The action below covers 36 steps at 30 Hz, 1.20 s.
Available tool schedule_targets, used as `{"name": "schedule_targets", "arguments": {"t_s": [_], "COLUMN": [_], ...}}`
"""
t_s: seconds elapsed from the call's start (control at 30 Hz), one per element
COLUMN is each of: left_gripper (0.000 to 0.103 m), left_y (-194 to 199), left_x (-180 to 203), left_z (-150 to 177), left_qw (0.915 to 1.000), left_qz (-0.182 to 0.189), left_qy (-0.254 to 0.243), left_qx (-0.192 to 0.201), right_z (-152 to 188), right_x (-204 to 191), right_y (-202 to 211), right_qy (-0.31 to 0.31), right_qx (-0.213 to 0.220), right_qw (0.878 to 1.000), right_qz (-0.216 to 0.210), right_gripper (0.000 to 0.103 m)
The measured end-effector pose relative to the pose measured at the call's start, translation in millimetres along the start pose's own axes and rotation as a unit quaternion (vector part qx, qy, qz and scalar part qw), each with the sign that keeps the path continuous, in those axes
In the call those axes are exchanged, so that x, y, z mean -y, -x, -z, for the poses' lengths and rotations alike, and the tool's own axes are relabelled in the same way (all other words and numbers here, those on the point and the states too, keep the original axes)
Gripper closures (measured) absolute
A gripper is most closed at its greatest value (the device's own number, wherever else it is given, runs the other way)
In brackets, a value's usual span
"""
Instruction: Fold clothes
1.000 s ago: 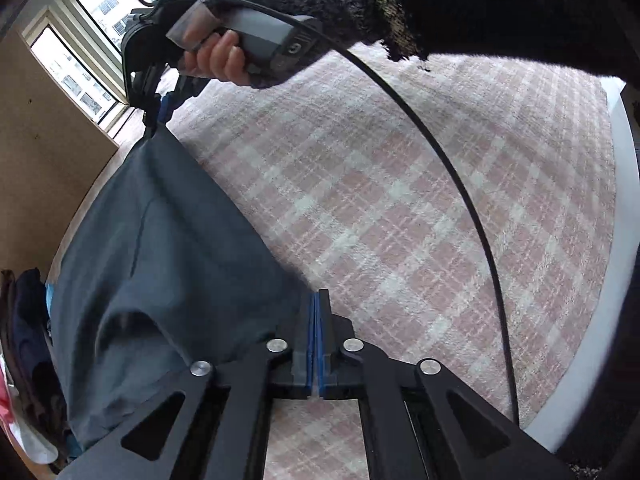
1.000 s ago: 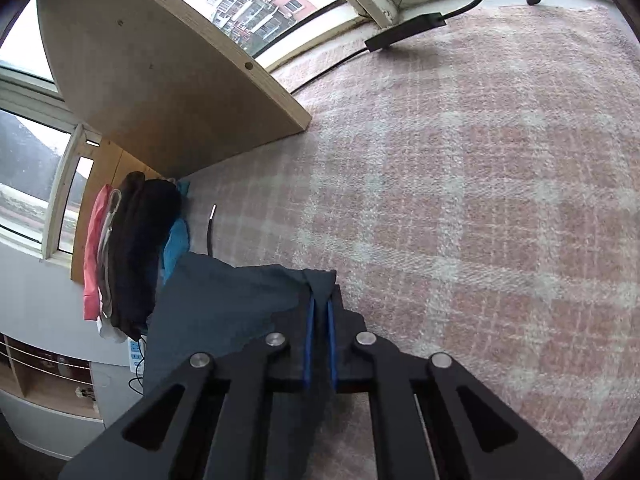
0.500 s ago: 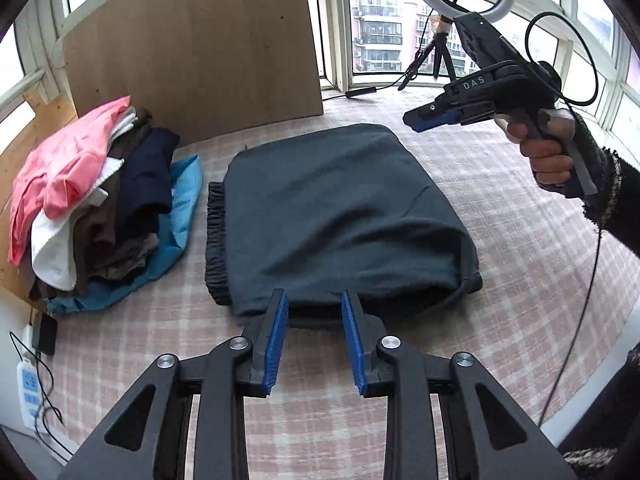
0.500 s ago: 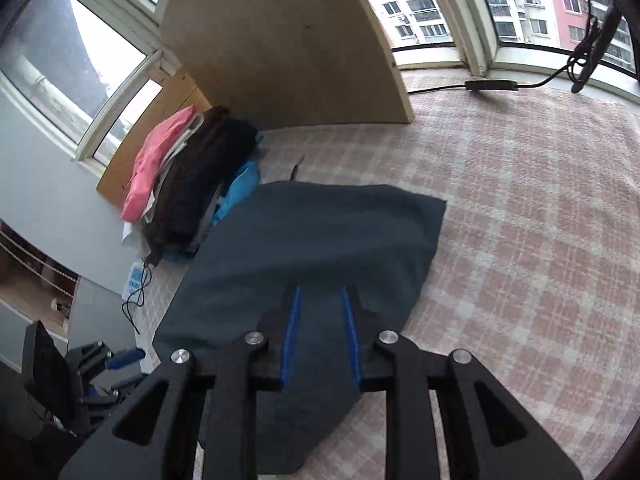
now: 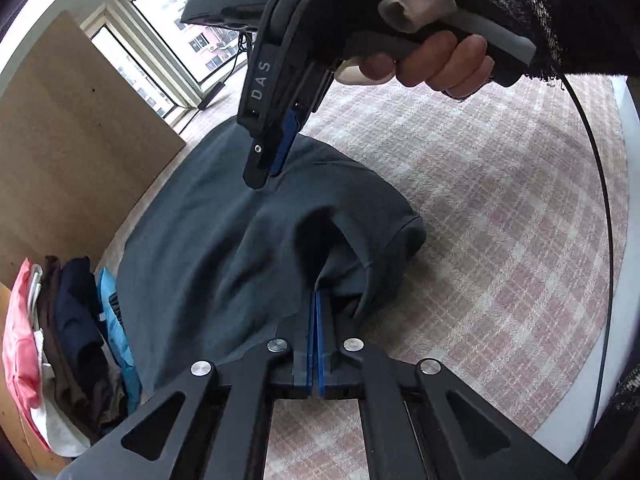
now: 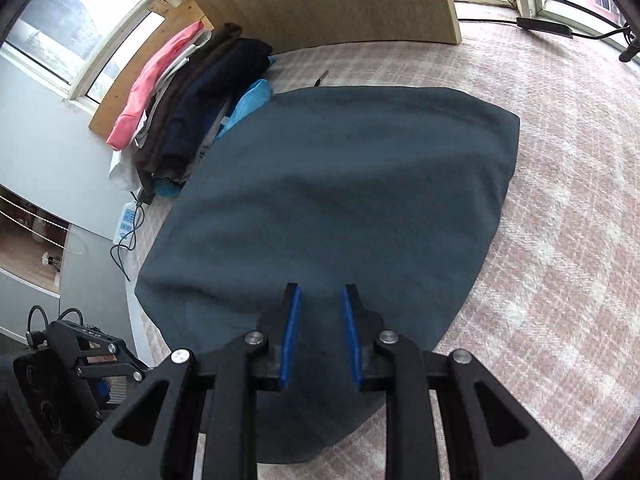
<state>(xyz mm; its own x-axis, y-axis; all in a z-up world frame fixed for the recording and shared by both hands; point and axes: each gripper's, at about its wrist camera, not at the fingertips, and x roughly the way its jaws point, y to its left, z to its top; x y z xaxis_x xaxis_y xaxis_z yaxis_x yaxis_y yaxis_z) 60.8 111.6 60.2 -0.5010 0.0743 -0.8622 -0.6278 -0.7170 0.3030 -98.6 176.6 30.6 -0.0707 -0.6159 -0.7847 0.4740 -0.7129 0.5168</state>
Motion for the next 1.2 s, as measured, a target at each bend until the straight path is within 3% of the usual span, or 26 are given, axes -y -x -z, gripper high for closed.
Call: {"name": "schedule_targets", "arguments": {"t_s": [0.13,0.2,0.23,0.27,0.3,0.37,0.4,0.47,0.53,0.6,0.7,0.8,0.83,0.9,0.97,1.03,1.13,1.2], "left_gripper": [0.103,0.097,0.095,0.084,0.062,0.035,0.034,0.034,0.04,0.102,0.099,0.1,0.1,0.09,0.08,0.074,0.069,0.063], "left_y": [0,14,25,36,44,51,52,43,28,13,-8,0,8,28,44,49,28,-1], "left_x": [-8,-21,-30,-41,-54,-77,-89,-105,-113,-116,-119,-120,-123,-132,-138,-138,-137,-135], "left_z": [33,43,46,49,52,61,66,75,82,90,105,120,123,122,110,86,47,35], "left_qw": [0.998,0.9955,0.9936,0.9894,0.9825,0.9609,0.9475,0.9222,0.9061,0.8963,0.8866,0.887,0.8853,0.8784,0.8777,0.8886,0.9102,0.9213], "left_qz": [0.001,0.012,0.008,0.005,-0.004,-0.012,-0.008,0.005,0.022,0.03,0.029,-0.017,-0.016,-0.03,-0.036,-0.027,0.017,0.008], "left_qy": [0.035,0.077,0.107,0.144,0.186,0.276,0.318,0.386,0.422,0.442,0.46,0.457,0.462,0.476,0.478,0.455,0.408,0.387], "left_qx": [-0.053,-0.054,-0.035,-0.017,-0.003,0.017,0.026,0.023,0.015,-0.002,-0.038,-0.061,-0.05,-0.024,0.019,0.054,0.071,0.032], "right_z": [4,0,-5,-11,-18,-37,-46,-65,-77,-75,-53,-19,-5,21,42,59,79,88], "right_x": [0,-2,-5,-10,-15,-31,-36,-46,-56,-72,-91,-95,-92,-85,-79,-79,-83,-85], "right_y": [-2,7,13,18,22,24,19,9,-4,-26,-49,-38,-31,-16,-17,-23,-34,-29], "right_qy": [0.016,0.022,0.025,0.029,0.034,0.046,0.048,0.051,0.054,0.067,0.097,0.108,0.1,0.084,0.057,0.045,0.042,0.054], "right_qx": [-0.022,-0.019,-0.011,-0.001,0.008,0.026,0.028,0.031,0.026,0.008,-0.024,-0.014,-0.005,0.012,0.007,-0.006,-0.034,-0.056], "right_qw": [1.0,1.0,1.0,1.0,0.999,0.999,0.998,0.998,0.998,0.997,0.995,0.994,0.995,0.996,0.997,0.998,0.997,0.994], "right_qz": [0.01,0.009,0.0,-0.008,-0.015,-0.012,-0.015,-0.021,-0.028,-0.029,-0.024,-0.022,-0.027,-0.037,-0.047,-0.052,-0.06,-0.08], "right_gripper": [0.082,0.082,0.082,0.082,0.08,0.07,0.068,0.068,0.068,0.068,0.068,0.068,0.068,0.067,0.066,0.066,0.065,0.065]}}
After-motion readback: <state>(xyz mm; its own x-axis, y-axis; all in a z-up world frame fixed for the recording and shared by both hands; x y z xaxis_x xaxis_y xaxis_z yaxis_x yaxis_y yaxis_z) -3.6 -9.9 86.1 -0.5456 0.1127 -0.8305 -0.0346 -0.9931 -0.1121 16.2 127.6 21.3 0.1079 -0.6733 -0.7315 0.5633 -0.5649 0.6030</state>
